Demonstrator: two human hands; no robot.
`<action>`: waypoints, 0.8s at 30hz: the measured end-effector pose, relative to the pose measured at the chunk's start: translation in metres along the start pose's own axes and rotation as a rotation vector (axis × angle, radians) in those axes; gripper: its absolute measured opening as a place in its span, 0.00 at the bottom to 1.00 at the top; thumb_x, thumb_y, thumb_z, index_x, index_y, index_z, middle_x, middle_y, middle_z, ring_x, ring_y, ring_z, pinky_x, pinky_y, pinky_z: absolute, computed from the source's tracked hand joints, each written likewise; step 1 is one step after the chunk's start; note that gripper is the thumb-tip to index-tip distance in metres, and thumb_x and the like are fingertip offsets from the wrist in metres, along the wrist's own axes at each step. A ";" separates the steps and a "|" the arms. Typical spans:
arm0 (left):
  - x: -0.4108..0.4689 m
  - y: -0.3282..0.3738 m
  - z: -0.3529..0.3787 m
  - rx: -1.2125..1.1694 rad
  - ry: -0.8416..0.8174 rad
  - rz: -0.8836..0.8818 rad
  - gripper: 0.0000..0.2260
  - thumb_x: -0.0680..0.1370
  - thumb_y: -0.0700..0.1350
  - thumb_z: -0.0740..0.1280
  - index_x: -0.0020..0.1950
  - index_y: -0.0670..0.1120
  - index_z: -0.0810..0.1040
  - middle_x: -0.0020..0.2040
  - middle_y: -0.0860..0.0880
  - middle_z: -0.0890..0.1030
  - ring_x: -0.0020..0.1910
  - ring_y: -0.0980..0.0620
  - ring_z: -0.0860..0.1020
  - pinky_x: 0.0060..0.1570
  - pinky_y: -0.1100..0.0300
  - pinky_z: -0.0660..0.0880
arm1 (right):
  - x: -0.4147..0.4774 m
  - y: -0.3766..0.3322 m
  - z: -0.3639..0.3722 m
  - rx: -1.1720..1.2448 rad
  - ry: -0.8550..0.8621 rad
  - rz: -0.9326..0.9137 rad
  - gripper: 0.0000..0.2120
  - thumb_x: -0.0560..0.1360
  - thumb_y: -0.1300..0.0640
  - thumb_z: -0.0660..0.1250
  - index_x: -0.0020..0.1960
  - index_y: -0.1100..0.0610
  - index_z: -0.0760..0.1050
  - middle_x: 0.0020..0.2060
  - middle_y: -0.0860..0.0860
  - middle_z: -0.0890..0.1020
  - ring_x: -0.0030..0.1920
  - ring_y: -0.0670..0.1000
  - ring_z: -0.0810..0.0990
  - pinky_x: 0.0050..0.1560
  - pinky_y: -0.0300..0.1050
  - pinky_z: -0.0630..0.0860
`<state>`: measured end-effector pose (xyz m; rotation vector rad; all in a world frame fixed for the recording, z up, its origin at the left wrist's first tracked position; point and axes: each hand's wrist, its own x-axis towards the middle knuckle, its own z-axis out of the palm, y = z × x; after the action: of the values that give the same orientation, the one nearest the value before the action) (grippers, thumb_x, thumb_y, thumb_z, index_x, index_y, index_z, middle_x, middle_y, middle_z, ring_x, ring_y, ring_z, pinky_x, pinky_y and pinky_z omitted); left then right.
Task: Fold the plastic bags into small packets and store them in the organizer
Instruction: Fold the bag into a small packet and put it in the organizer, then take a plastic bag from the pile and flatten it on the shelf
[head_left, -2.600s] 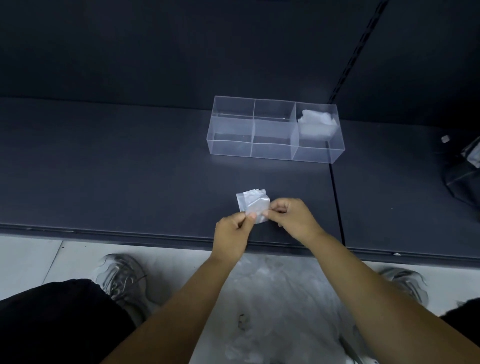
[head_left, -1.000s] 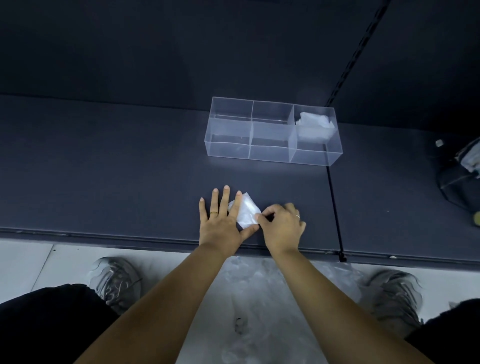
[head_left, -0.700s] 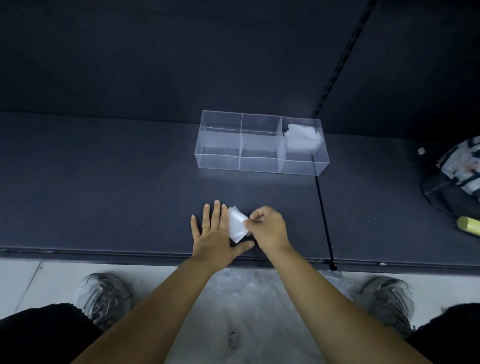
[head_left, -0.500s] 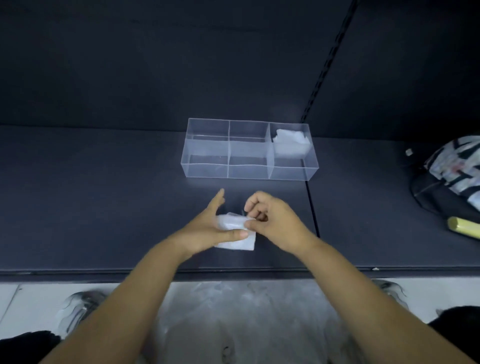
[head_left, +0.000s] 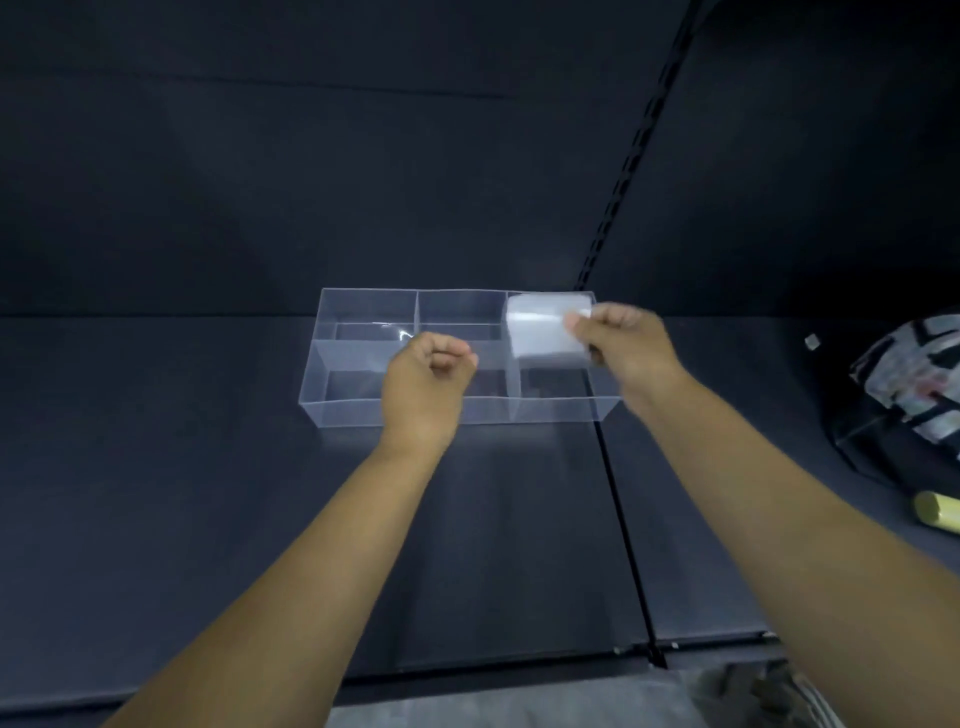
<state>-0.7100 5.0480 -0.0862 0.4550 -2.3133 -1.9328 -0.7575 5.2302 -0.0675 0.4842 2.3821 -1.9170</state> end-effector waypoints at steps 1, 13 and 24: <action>0.002 -0.008 0.001 0.141 0.019 0.090 0.03 0.77 0.39 0.68 0.47 0.47 0.78 0.41 0.52 0.79 0.41 0.55 0.77 0.45 0.65 0.74 | 0.017 -0.001 0.000 -0.004 0.046 -0.017 0.05 0.73 0.62 0.72 0.39 0.58 0.78 0.26 0.45 0.78 0.24 0.38 0.74 0.29 0.31 0.72; -0.018 -0.075 0.007 1.137 -0.209 0.492 0.31 0.78 0.60 0.51 0.77 0.46 0.57 0.75 0.46 0.63 0.77 0.46 0.54 0.73 0.47 0.32 | 0.090 0.040 0.025 -0.918 0.444 -0.253 0.10 0.70 0.59 0.72 0.49 0.56 0.74 0.53 0.55 0.75 0.58 0.57 0.70 0.56 0.48 0.62; -0.066 -0.082 -0.007 1.026 -0.079 0.494 0.28 0.80 0.57 0.52 0.76 0.44 0.61 0.77 0.43 0.58 0.77 0.44 0.51 0.74 0.43 0.43 | 0.086 0.026 0.026 -1.006 0.089 0.195 0.25 0.66 0.38 0.72 0.57 0.49 0.78 0.71 0.53 0.58 0.69 0.58 0.59 0.67 0.56 0.58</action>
<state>-0.6319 5.0473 -0.1573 -0.1570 -2.9260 -0.4751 -0.8365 5.2286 -0.1173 0.6515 2.7874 -0.4674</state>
